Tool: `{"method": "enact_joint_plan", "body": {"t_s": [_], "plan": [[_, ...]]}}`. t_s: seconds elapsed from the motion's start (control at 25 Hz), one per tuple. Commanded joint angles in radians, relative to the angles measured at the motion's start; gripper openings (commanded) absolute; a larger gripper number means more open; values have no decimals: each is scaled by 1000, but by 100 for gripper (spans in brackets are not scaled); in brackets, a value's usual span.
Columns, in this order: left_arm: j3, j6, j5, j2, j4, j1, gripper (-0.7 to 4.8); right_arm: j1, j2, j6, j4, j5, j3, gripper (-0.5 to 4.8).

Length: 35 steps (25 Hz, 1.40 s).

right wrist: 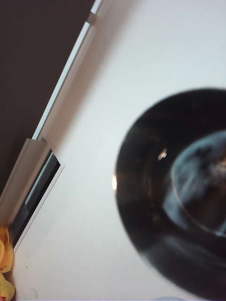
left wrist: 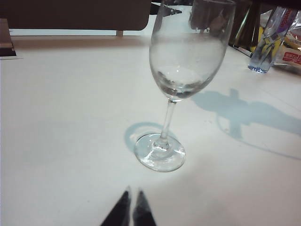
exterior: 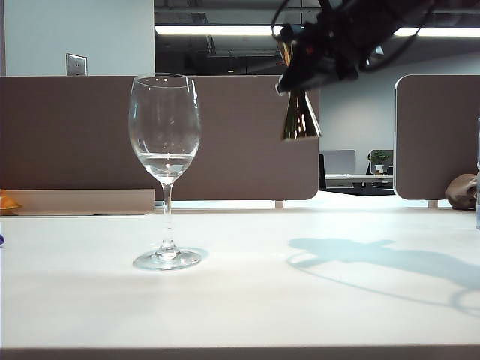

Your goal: Pick up the jigger and pour the water inside into the glass.

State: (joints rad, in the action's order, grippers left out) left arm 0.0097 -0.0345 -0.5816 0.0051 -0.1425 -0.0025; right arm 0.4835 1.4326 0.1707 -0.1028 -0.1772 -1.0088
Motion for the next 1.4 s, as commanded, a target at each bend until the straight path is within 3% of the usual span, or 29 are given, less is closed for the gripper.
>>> {"method": "enact_joint_plan", "body": {"t_s": [0.04,0.28,0.48,0.8,1.4], "plan": [[-2,1,2,1,2,1,22,0,-6,60,57,0,-73,-1],[-2,1,2,1,2,1,22,1,-6,77,149,3,-156,-1],[-2,1,2,1,2,2,22,84,-5,148,182,49,-169,-1],[-2,1,2,1,2,1,22,214,62,146,182,87,-194,-1],[-2,1,2,1,2,1,22,249,158,145,218,121,-270,-1]]}}
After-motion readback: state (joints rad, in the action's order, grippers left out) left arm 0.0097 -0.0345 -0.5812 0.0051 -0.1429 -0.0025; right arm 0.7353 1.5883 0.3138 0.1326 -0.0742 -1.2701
